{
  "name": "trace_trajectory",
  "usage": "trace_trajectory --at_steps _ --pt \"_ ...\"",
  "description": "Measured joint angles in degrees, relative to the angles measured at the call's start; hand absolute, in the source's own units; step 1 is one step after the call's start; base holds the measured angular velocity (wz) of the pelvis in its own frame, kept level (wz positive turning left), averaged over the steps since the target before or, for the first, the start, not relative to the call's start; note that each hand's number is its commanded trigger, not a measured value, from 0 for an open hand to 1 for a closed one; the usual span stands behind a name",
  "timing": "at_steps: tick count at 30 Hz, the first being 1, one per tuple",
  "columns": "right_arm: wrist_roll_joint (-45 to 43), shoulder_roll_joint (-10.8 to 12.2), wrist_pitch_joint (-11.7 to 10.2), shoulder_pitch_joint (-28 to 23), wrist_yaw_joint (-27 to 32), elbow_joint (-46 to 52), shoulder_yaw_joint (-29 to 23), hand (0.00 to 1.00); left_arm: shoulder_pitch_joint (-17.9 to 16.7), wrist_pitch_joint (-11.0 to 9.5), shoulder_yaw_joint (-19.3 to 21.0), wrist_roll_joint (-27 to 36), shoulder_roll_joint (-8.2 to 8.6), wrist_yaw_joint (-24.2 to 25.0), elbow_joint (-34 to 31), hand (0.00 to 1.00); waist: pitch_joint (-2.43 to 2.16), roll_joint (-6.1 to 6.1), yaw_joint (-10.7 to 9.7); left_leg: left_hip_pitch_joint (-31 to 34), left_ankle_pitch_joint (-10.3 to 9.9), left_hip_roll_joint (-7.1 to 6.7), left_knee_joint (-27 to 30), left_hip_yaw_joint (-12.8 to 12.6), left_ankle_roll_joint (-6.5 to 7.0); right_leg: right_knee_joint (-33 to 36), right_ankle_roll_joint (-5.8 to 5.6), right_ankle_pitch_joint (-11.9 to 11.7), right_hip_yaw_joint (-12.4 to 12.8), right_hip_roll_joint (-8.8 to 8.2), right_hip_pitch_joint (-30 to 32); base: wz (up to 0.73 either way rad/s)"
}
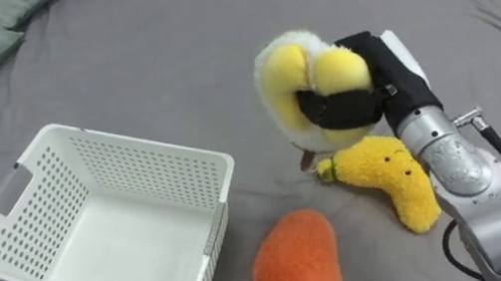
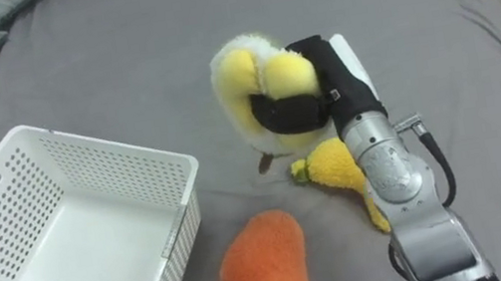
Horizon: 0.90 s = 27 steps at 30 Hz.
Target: Collect toys from the bed
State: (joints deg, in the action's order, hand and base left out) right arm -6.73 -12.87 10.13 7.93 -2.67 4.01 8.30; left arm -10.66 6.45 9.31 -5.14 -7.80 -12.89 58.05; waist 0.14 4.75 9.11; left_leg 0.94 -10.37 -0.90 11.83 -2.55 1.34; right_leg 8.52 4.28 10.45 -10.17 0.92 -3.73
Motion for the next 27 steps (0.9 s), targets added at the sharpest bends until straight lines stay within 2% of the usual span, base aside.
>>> trace_trajectory --at_steps 5,7,11,13,15,17,18,19,27 --pt "-2.5 0.6 0.7 0.5 0.0 1.6 1.6 1.0 0.8 -0.1 0.0 -0.8 -0.06 0.2 0.0 0.0 -0.11 0.28 1.7 0.5 0.1 -0.17 -0.1 0.4 0.1 0.1 -0.06 0.0 -0.4 -0.09 0.6 0.02" --pt "-2.9 1.3 1.2 1.7 0.1 2.0 3.4 1.0 0.9 -0.1 0.0 -0.8 -0.42 0.7 0.0 0.0 -0.01 0.45 2.5 0.5 0.1 -0.72 -0.1 1.5 0.14 0.1 -0.09 0.0 -1.1 -0.17 0.4 0.14" --pt "-3.2 1.8 1.4 4.3 0.1 1.9 6.9 1.0 1.3 0.4 0.0 -0.8 -0.87 0.7 0.0 0.0 0.28 0.81 3.0 0.5 0.6 -0.79 0.0 2.5 0.35 0.1 -0.3 0.0 -2.9 -0.64 -0.1 0.23" --pt "-3.6 1.8 1.4 4.8 0.1 1.9 7.6 1.0 1.3 0.4 0.0 -0.8 -0.89 0.9 -0.2 0.0 0.3 0.98 4.2 0.7 0.5 -1.11 0.1 3.2 0.57 0.1 -0.71 0.2 -3.5 -0.99 -0.6 0.18" --pt "-3.3 1.8 1.4 4.9 0.1 2.0 8.1 1.0 1.3 0.6 -0.1 -0.7 -0.85 0.9 -0.5 0.0 0.46 0.98 4.4 0.9 0.7 -1.6 0.6 3.9 0.85 0.1 -1.02 0.3 -4.3 -1.35 -0.9 0.25" --pt "-3.1 1.9 1.4 4.9 0.0 2.0 8.7 1.0 1.3 0.7 -0.1 -0.8 -0.79 1.0 -1.0 0.0 0.26 1.31 5.6 1.0 0.7 -1.78 0.7 4.0 1.12 0.1 -1.27 0.4 -4.3 -1.59 -0.7 0.06" --pt "-3.2 2.0 1.4 5.0 -0.1 2.0 9.5 1.0 1.3 0.7 -0.1 -0.9 -0.95 1.0 -1.4 0.0 0.01 1.66 6.0 1.4 0.8 -1.94 0.8 4.3 1.28 0.1 -1.44 0.4 -4.6 -1.74 -0.4 0.03" --pt "-3.3 2.1 1.4 5.4 -0.2 1.9 10.4 1.0 1.5 0.7 -0.1 -0.9 -1.01 1.0 -1.6 0.0 0.04 1.82 6.7 1.4 0.8 -2.03 0.8 4.3 1.42 0.2 -1.64 0.2 -4.8 -1.79 -0.4 0.04" --pt "-4.1 2.5 2.5 5.8 -1.7 1.9 13.0 1.0 2.5 1.2 0.0 -0.8 -0.62 0.7 -2.9 0.0 0.26 1.85 8.2 1.9 1.4 -3.03 -0.1 5.5 2.5 0.2 -2.74 -0.5 -5.9 -2.62 -0.1 0.07"
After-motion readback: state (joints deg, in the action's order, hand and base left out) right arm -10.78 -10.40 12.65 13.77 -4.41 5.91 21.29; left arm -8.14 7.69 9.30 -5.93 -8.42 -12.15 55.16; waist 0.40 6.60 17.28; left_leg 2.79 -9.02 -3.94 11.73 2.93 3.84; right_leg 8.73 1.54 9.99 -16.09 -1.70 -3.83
